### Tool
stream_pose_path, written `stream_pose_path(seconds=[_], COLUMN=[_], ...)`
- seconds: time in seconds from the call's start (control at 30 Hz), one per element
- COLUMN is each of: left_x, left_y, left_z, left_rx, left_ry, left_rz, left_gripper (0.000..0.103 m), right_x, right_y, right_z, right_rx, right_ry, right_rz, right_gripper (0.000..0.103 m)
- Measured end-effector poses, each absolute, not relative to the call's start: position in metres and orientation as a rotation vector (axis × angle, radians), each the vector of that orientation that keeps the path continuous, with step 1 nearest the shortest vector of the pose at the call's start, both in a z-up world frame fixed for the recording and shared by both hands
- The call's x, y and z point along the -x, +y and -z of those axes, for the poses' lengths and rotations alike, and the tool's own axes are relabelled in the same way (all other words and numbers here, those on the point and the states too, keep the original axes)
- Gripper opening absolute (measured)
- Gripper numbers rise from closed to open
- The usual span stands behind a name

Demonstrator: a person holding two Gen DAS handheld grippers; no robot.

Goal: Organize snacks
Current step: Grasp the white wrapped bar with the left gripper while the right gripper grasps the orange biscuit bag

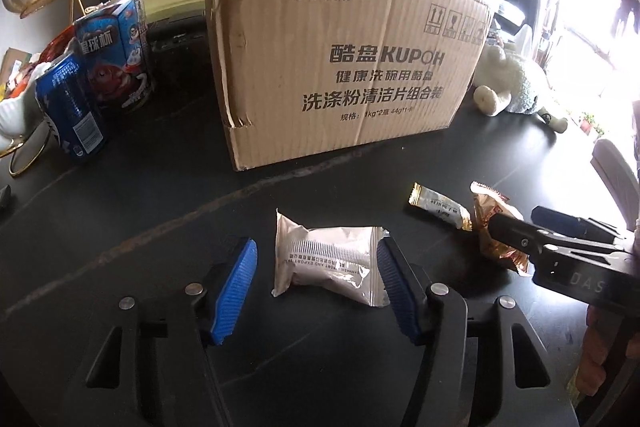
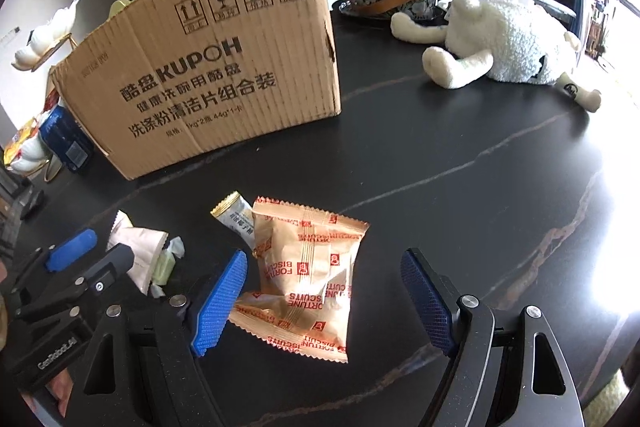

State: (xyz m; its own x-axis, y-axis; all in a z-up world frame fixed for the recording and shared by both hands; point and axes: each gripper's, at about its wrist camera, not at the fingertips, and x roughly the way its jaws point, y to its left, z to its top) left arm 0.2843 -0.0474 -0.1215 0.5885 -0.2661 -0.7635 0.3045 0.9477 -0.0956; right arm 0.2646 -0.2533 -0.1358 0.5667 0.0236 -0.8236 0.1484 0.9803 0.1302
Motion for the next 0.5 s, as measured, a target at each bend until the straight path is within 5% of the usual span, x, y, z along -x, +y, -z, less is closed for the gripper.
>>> stream_pose_path(seconds=[0.33, 0.5], left_x=[-0.296, -0.294], left_y=[-0.043, -0.042], left_z=[0.137, 0.140], left_rx=[-0.001, -0.004], left_ry=[0.927, 0.920], left_rz=[0.334, 0.333], left_gripper=[0.052, 0.039], right_x=[-0.266, -0.268], right_y=[-0.247, -0.250], right_z=[0.143, 0.150], right_rx=[-0.168, -0.187], right_ry=[0.977, 1.003], right_rz=[0.070, 0.067], right_gripper=[0.066, 0.056])
